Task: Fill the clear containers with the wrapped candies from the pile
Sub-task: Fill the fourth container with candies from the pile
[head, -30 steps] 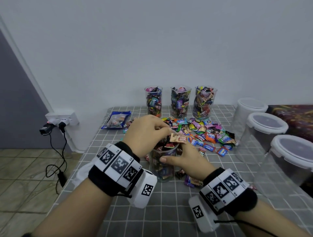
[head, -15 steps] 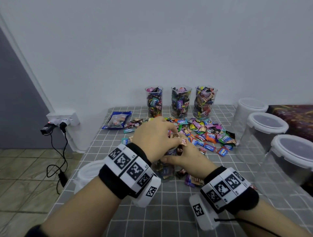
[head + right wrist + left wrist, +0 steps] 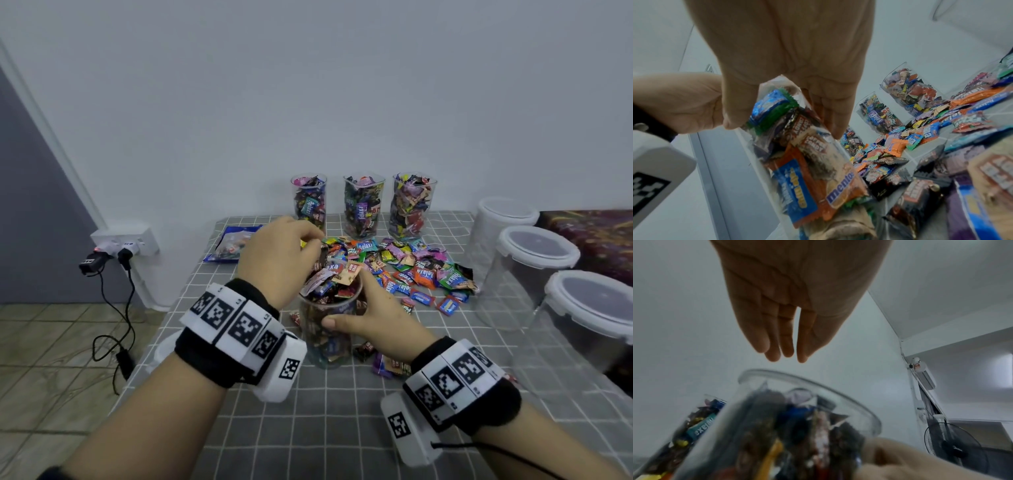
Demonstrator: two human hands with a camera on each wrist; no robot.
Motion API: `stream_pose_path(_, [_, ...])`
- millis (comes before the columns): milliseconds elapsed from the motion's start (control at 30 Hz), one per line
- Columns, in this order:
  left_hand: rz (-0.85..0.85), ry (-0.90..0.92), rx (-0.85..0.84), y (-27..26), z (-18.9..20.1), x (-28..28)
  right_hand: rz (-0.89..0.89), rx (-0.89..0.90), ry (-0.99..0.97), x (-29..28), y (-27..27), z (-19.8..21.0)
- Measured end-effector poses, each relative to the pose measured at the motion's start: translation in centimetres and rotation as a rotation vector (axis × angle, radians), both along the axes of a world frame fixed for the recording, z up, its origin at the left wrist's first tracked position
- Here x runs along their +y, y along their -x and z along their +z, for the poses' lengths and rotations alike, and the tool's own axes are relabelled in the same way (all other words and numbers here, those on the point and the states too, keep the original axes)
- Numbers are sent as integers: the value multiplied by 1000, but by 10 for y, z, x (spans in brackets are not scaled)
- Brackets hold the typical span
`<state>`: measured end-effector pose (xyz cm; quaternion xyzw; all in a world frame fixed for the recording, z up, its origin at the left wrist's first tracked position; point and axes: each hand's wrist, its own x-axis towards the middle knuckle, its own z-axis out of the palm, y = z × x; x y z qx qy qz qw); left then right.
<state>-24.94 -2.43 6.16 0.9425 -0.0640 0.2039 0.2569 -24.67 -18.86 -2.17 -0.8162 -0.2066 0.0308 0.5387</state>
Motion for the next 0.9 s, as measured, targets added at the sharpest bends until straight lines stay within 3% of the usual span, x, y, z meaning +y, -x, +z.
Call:
stream_pose_path(233, [-83,-271,191,0,2,-11,14,22,-7,0,1,1])
stream_pose_path(400, [-234,-185,237,4,1,-13,0,22,-1,-1,-3,-2])
stream_pose_path(567, [-213,-155,122,-1,-1,-17,-3,10,0,0,-3,-4])
stream_pose_path(767, [-303,-410,138,-1,-6,-25,-3,-9,17,-1,-4,-4])
stream_pose_path(900, [-284,-379,130,-4,-10,-20,-7,-6,12,-1,-3,-3])
